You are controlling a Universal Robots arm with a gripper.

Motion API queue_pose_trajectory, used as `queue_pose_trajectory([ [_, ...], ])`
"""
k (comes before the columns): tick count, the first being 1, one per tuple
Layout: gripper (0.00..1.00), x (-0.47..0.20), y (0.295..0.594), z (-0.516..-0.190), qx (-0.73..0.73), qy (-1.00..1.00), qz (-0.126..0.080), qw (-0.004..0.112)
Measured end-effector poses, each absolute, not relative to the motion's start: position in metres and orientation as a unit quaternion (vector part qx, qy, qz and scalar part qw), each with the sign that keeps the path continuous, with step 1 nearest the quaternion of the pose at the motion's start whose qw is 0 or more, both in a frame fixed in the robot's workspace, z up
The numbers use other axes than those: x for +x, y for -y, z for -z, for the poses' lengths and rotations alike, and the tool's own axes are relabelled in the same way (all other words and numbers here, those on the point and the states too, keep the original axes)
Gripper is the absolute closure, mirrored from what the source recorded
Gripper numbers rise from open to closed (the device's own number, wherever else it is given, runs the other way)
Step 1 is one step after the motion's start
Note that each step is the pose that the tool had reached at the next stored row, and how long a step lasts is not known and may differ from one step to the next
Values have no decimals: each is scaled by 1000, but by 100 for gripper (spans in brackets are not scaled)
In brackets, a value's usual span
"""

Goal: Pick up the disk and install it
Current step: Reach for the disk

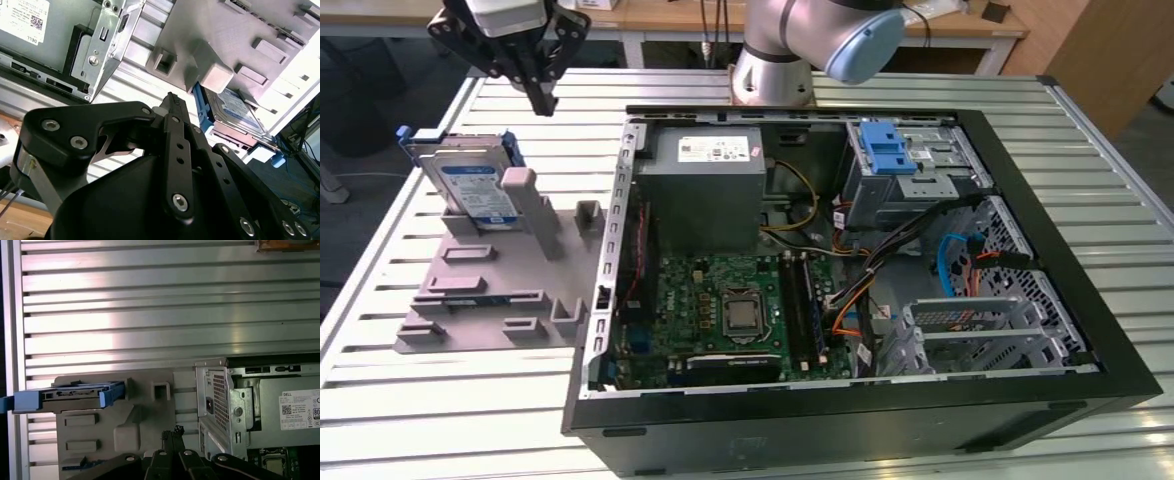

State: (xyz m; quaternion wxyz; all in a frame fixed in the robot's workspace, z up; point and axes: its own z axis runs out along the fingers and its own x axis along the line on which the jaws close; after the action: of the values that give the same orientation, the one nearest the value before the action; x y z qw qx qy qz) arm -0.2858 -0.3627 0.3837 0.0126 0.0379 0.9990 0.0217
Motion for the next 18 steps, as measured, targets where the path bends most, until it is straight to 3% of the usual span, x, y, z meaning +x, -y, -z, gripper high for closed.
queue_pose_trajectory([
  [18, 89, -303, 356, -383, 32, -999, -22, 12],
])
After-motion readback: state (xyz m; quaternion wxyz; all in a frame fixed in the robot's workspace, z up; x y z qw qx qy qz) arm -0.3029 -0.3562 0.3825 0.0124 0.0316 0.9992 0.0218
